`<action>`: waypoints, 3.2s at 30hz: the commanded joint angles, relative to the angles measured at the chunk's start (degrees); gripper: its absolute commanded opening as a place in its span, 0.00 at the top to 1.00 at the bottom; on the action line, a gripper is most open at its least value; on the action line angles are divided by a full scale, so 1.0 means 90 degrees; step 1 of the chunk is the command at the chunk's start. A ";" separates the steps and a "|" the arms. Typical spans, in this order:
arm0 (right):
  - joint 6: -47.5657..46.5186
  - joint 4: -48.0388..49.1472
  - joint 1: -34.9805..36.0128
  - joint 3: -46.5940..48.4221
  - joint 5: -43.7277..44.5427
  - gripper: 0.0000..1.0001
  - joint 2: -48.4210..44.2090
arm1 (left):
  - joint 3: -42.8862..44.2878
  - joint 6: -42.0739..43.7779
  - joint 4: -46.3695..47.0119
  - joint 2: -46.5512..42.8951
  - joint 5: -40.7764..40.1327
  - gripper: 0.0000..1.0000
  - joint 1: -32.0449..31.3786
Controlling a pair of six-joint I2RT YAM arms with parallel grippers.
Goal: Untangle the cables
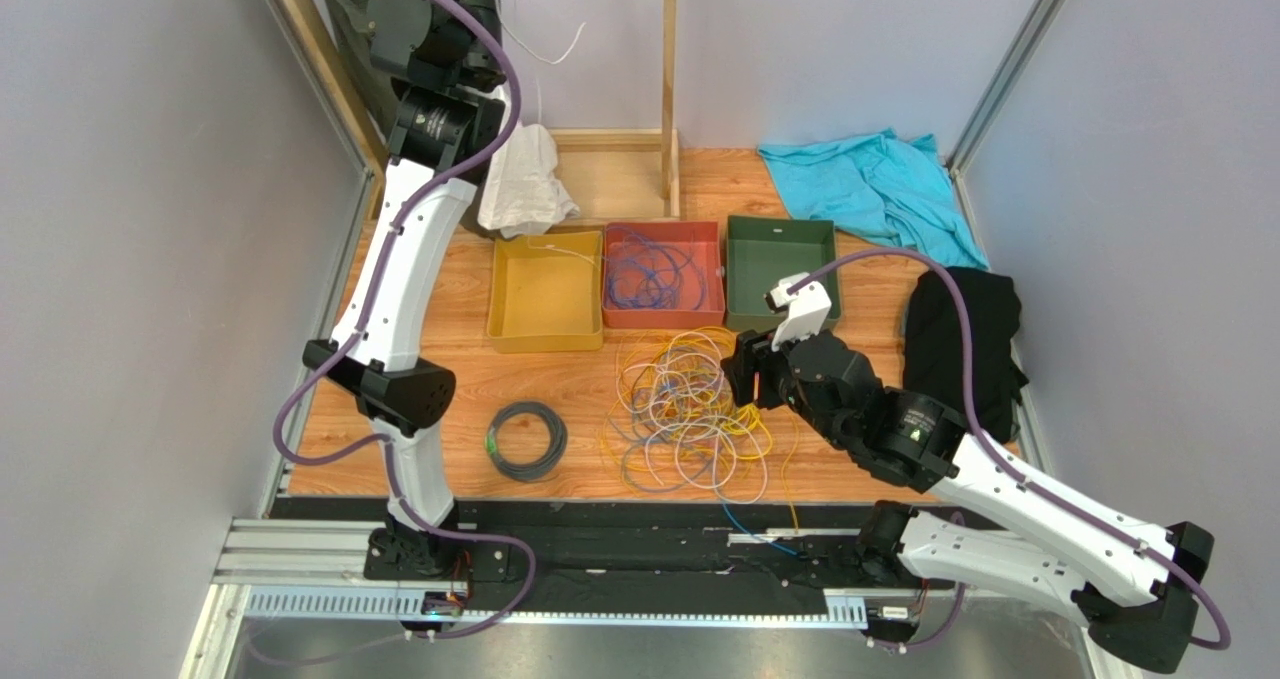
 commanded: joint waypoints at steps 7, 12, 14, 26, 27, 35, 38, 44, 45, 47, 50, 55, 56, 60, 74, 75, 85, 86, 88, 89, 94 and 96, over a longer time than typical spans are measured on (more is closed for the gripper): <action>0.0011 0.0216 -0.0029 -0.0023 -0.0001 0.41 -0.0152 | -0.3191 -0.0666 0.1088 -0.1362 -0.0546 1.00 0.0035; -0.0116 -0.0009 -0.0039 0.0095 -0.0079 0.41 -0.0162 | -0.5459 -0.1068 0.1618 -0.2009 -0.1133 1.00 0.0035; -0.0126 -0.0077 -0.0039 0.0134 -0.0099 0.41 -0.0162 | -0.6034 -0.1243 0.1696 -0.2146 -0.1231 1.00 0.0035; 0.0069 -0.0165 -0.0039 0.0134 -0.0245 0.41 -0.0084 | -0.7949 -0.1790 0.0741 -0.2615 -0.1797 1.00 0.0035; 0.0059 -0.0155 -0.0048 0.0153 -0.0265 0.41 -0.0065 | -0.8096 -0.1829 0.0575 -0.2722 -0.1807 1.00 0.0035; -0.0028 -0.0331 -0.0039 0.0319 -0.0382 0.41 0.0121 | -0.8382 -0.2503 -0.1319 -0.2275 -0.1496 1.00 0.0308; -0.0029 -0.0341 -0.0039 0.0378 -0.0392 0.41 0.0189 | -0.8342 -0.2776 -0.1808 -0.1903 -0.1096 1.00 0.0504; -0.0048 -0.0321 -0.0048 0.0446 -0.0508 0.41 0.0414 | -0.8293 -0.3050 -0.2609 -0.1064 -0.0421 1.00 0.0650; -0.0058 -0.0321 -0.0039 0.0456 -0.0519 0.41 0.0472 | -0.8293 -0.3138 -0.2736 -0.0879 -0.0295 1.00 0.0651; -0.0087 -0.0331 -0.0048 0.0514 -0.0548 0.41 0.0531 | -0.8419 -0.3236 -0.2757 -0.0770 -0.0196 1.00 0.0651; -0.0097 -0.0331 -0.0048 0.0544 -0.0548 0.41 0.0590 | -0.8800 -0.3353 -0.2533 -0.0867 -0.0167 0.92 0.0651; -0.0039 -0.0273 -0.0039 0.0544 -0.0665 0.41 0.0726 | -0.9133 -0.3363 -0.2209 -0.1511 -0.0245 0.54 0.0651; -0.0029 -0.0273 -0.0039 0.0553 -0.0723 0.42 0.0756 | -0.9075 -0.3373 -0.2393 -0.1705 -0.0264 0.49 0.0651; 0.0020 -0.0234 -0.0048 0.0593 -0.0802 0.42 0.0863 | -0.9084 -0.3344 -0.2473 -0.2487 -0.0255 0.01 0.0650; 0.0108 -0.0204 -0.0039 0.0495 -0.0812 0.42 0.0805 | -0.8791 -0.3128 -0.4152 -0.3708 -0.0275 0.01 0.0592; 0.0137 -0.0204 -0.0039 0.0447 -0.0792 0.42 0.0795 | -0.8859 -0.3167 -0.4143 -0.3806 -0.0178 0.01 0.0573; 0.0528 -0.0107 -0.0039 -0.0120 -0.0694 0.42 0.1039 | -0.9757 -0.3460 -0.4309 -0.5533 -0.0479 0.02 -0.0599; 0.0547 -0.0087 -0.0039 -0.0101 -0.0723 0.42 0.1068 | -0.9855 -0.3538 -0.4348 -0.5632 -0.0711 0.02 -0.0590; 0.0528 -0.0067 -0.0048 0.0054 -0.0724 0.42 0.1117 | -1.0089 -0.3694 -0.4358 -0.5808 -0.0850 0.01 -0.0367; 0.0518 -0.0087 -0.0039 0.0133 -0.0733 0.42 0.1166 | -1.0148 -0.3801 -0.4358 -0.5809 -0.0589 0.01 -0.0172; 0.0508 -0.0233 -0.0039 0.0523 -0.0879 0.43 0.1273 | -1.0383 -0.4552 -0.4173 -0.5108 0.0349 0.01 0.1223; 0.0518 -0.0321 -0.0039 0.0553 -0.0909 0.43 0.1254 | -1.0432 -0.4759 -0.4017 -0.4795 0.0681 0.01 0.1509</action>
